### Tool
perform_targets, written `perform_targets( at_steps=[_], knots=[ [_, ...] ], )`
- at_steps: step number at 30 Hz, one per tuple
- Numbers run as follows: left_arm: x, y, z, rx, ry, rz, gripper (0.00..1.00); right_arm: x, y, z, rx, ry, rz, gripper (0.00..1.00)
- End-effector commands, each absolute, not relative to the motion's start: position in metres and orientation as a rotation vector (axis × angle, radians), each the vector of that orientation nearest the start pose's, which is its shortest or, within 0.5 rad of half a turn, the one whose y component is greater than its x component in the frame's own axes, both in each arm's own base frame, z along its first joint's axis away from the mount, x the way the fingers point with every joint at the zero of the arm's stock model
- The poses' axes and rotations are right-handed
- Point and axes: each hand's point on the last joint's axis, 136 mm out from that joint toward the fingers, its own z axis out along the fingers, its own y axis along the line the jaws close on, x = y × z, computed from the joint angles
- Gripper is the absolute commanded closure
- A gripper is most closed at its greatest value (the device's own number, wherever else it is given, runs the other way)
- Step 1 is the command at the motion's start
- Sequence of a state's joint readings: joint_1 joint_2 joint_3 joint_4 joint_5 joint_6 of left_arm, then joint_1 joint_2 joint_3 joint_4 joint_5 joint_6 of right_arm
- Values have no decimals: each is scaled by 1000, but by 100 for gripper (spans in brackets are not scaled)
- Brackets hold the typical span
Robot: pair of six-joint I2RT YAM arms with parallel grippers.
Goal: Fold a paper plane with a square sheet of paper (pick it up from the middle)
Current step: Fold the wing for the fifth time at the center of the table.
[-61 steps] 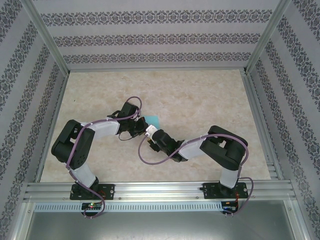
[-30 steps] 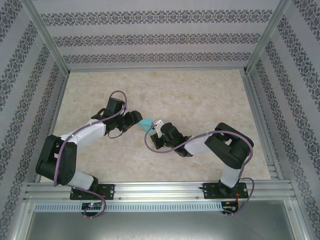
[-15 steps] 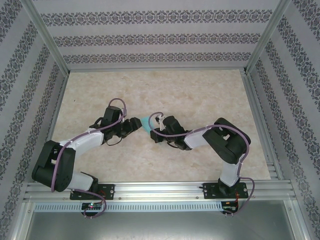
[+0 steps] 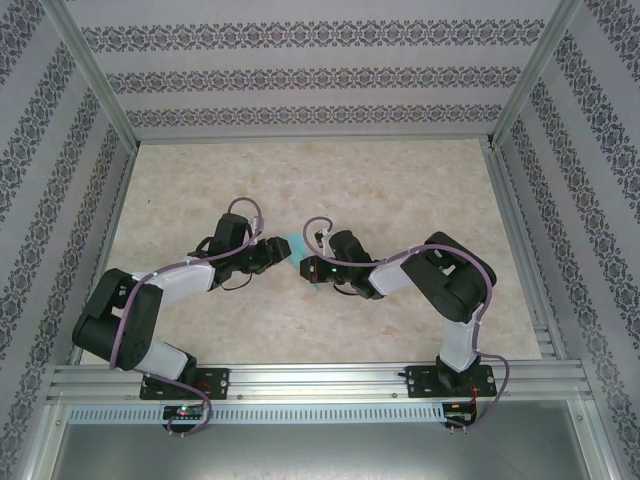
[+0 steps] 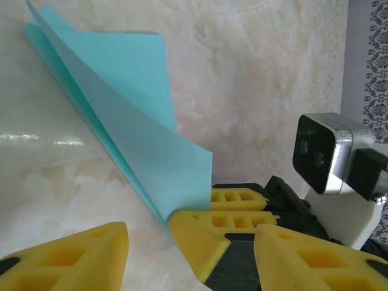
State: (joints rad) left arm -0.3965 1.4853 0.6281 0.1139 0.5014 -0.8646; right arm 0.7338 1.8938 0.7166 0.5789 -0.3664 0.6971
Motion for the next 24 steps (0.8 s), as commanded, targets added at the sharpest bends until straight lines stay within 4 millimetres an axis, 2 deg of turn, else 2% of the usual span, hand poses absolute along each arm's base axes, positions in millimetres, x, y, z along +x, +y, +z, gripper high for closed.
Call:
perform_targets(
  at_steps=[1,16,24],
  knots=[
    [313,-232,88,-210,2439,-1221,44,291,348,31,-236,2359,1256,89],
    [317,-240,75,-169,2439,-1227,55,293,342,20,-48,2421,1388,91],
    [320,-247,69,-137,2442,-1246,59,298,338,17,64,2418,1479,96]
  ],
)
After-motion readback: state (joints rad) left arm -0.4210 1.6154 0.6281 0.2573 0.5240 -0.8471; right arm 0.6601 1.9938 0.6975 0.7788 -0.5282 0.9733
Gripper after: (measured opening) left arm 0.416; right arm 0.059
